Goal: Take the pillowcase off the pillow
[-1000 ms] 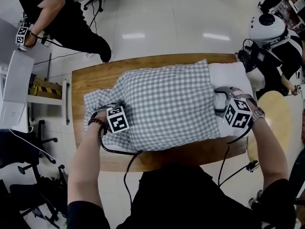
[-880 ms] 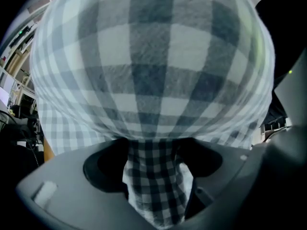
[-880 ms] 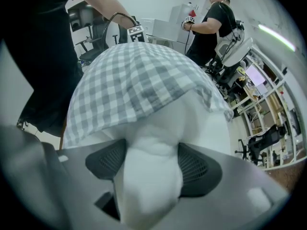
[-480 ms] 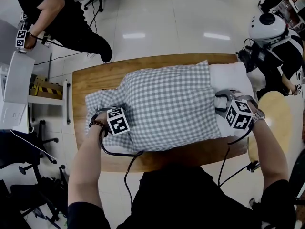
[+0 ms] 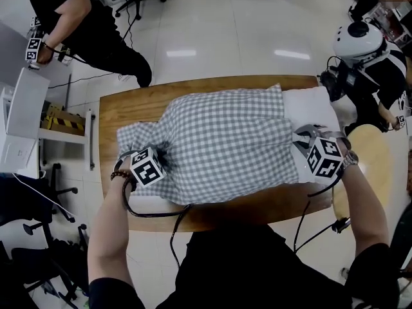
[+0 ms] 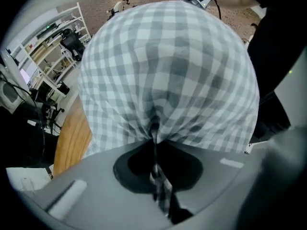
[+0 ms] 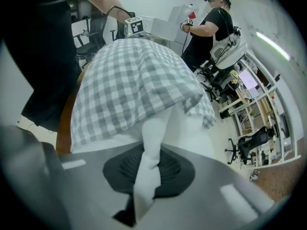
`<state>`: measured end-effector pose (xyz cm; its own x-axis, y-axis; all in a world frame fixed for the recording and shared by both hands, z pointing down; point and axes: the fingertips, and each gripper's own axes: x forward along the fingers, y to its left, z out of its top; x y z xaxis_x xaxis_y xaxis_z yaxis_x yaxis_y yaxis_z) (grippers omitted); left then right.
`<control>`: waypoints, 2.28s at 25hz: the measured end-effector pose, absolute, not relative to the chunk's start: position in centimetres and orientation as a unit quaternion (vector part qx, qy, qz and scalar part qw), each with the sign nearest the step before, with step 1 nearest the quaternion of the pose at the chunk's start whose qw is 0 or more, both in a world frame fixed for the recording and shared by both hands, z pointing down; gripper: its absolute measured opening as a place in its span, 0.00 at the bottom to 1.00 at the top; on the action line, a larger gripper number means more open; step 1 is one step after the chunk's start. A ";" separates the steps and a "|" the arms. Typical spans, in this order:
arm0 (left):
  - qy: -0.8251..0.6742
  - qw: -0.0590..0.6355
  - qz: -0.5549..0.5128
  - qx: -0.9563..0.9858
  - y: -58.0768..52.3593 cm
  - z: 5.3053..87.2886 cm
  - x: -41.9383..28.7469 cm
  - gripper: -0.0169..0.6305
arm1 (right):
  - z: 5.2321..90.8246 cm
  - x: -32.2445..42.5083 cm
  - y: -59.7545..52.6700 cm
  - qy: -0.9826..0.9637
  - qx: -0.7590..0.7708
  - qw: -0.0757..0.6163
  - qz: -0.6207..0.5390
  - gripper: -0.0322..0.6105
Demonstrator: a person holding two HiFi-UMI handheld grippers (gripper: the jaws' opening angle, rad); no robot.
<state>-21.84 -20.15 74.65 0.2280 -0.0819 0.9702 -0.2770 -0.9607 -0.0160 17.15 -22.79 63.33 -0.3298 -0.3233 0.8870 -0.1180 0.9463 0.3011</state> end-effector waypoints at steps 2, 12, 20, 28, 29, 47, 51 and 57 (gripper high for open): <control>-0.125 0.081 0.606 0.781 -19.8 73.9 -22.0 0.05 | 63.2 17.7 -22.3 -0.808 0.142 0.564 -0.095 0.09; -0.161 0.094 0.594 0.783 -16.8 70.6 -23.4 0.04 | 60.3 18.8 -19.4 -0.796 0.174 0.569 -0.109 0.09; -0.196 0.098 0.594 0.774 -13.8 69.0 -25.6 0.04 | 60.2 19.7 -15.8 -0.788 0.197 0.572 -0.115 0.09; -0.229 0.080 0.597 0.764 -11.6 67.8 -28.6 0.04 | 60.0 20.1 -13.7 -0.779 0.215 0.577 -0.119 0.09; -0.230 0.091 0.601 0.760 -11.1 68.1 -29.3 0.04 | 59.9 20.2 -13.6 -0.777 0.218 0.578 -0.119 0.09; -0.297 0.084 0.619 0.722 -10.1 65.7 -37.6 0.04 | 59.6 20.5 -12.6 -0.754 0.252 0.596 -0.110 0.09; -0.313 0.079 0.623 0.712 -10.3 65.6 -39.4 0.04 | 59.8 20.3 -12.7 -0.751 0.257 0.599 -0.107 0.09; -0.330 0.125 0.658 0.665 -8.8 67.4 -43.6 0.04 | 60.0 20.1 -12.6 -0.744 0.266 0.604 -0.105 0.09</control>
<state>-43.57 -8.80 67.35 -0.0830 -0.2748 0.9579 -0.6046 -0.7502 -0.2676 20.09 -12.62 59.95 -0.1280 -0.5226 0.8429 -0.2688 0.8364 0.4777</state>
